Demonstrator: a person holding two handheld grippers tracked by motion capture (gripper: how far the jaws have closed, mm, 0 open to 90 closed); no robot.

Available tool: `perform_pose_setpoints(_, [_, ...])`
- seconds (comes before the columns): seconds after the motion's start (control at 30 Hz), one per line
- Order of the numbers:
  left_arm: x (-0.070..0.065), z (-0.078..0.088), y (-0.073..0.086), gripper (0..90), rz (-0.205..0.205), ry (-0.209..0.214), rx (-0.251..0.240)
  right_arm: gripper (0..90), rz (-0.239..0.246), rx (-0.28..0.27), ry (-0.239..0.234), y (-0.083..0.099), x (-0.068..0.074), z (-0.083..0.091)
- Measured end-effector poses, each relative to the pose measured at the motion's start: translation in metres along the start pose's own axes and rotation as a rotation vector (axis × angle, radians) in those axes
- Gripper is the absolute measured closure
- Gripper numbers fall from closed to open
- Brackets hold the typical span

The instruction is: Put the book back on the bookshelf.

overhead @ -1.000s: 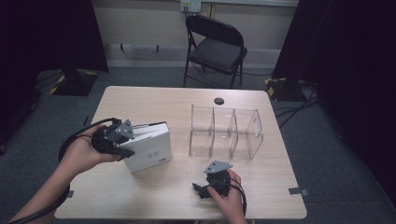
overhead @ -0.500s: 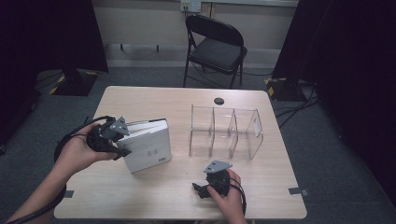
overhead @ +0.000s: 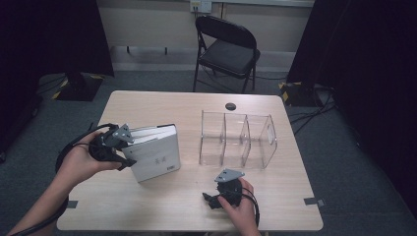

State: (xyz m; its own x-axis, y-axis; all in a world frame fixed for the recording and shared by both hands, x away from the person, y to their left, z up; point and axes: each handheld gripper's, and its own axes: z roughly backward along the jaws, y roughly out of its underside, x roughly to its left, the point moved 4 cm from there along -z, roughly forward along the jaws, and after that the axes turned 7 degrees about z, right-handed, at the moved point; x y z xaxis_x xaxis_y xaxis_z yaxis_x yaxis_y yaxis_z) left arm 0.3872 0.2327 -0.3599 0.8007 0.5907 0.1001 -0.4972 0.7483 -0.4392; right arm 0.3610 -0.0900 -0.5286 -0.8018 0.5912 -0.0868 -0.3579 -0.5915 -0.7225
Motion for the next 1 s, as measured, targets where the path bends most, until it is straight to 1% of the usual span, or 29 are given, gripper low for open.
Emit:
perform_pose_setpoints(0.03, [0.000,0.000,0.000,48.1,0.000,0.000,0.000,11.3,0.000,0.000,0.000,0.000,0.000,0.000])
perform_pose_setpoints(0.07, [0.000,0.000,0.000,47.6,0.008,0.000,-0.004,11.3,0.000,0.000,0.000,0.000,0.000,0.000])
perform_pose_setpoints(0.2, [0.001,0.000,0.001,47.0,0.008,0.001,-0.004,11.1,0.000,0.002,0.004,0.000,0.000,0.000])
perform_pose_setpoints(0.47, [0.001,-0.001,0.002,42.0,0.015,0.012,-0.017,10.8,-0.001,0.002,0.000,0.000,0.000,0.000])
perform_pose_setpoints(0.5, [0.000,-0.002,0.002,41.3,0.025,0.015,-0.026,10.8,-0.001,0.002,0.001,0.000,0.000,0.000])
perform_pose_setpoints(0.53, [0.000,-0.001,0.002,41.3,0.026,0.013,-0.026,10.8,-0.001,0.002,0.001,0.000,0.000,0.000])
perform_pose_setpoints(0.57, [-0.001,-0.002,0.002,39.4,0.042,0.022,-0.041,11.0,-0.003,0.003,0.004,0.000,0.000,0.000])
perform_pose_setpoints(0.6, [-0.001,-0.001,0.002,38.5,0.040,0.020,-0.040,11.1,-0.001,0.004,0.004,0.000,0.000,0.000])
perform_pose_setpoints(0.63, [-0.001,-0.001,0.002,37.7,0.050,0.025,-0.046,11.6,0.000,0.009,-0.002,-0.001,0.000,0.000])
perform_pose_setpoints(0.67, [0.000,-0.001,0.003,36.6,0.050,0.026,-0.046,12.6,0.010,0.009,-0.004,-0.001,0.000,0.000])
perform_pose_setpoints(0.73, [0.001,0.000,0.004,34.9,0.043,0.022,-0.040,13.4,0.010,0.018,-0.008,-0.002,0.000,0.001])
perform_pose_setpoints(0.77, [0.001,0.000,0.004,34.9,0.052,0.024,-0.055,13.9,0.002,0.030,-0.009,-0.002,0.001,0.001])
perform_pose_setpoints(0.8, [0.002,0.001,0.005,32.9,0.058,0.021,-0.054,14.0,0.013,0.033,-0.008,-0.003,0.000,0.001])
perform_pose_setpoints(0.83, [0.003,0.001,0.006,29.4,0.064,0.015,-0.054,15.4,0.004,0.052,-0.017,-0.004,0.001,0.002])
perform_pose_setpoints(0.87, [0.003,0.001,0.006,29.3,0.064,0.015,-0.054,15.4,0.004,0.052,-0.017,-0.004,0.001,0.002])
perform_pose_setpoints(0.9, [0.005,0.001,0.008,29.2,0.059,0.020,-0.058,15.9,0.023,0.058,-0.027,-0.007,0.001,0.002])
perform_pose_setpoints(0.93, [0.005,0.001,0.008,28.8,0.059,0.020,-0.058,15.9,0.023,0.058,-0.027,-0.007,0.001,0.002])
perform_pose_setpoints(0.97, [0.004,0.001,0.008,28.4,0.066,0.023,-0.063,16.4,0.030,0.057,-0.036,-0.011,0.002,0.002])
perform_pose_setpoints(1.0, [0.004,0.000,0.009,28.4,0.070,0.027,-0.069,16.6,0.023,0.056,-0.046,-0.012,0.003,0.002])
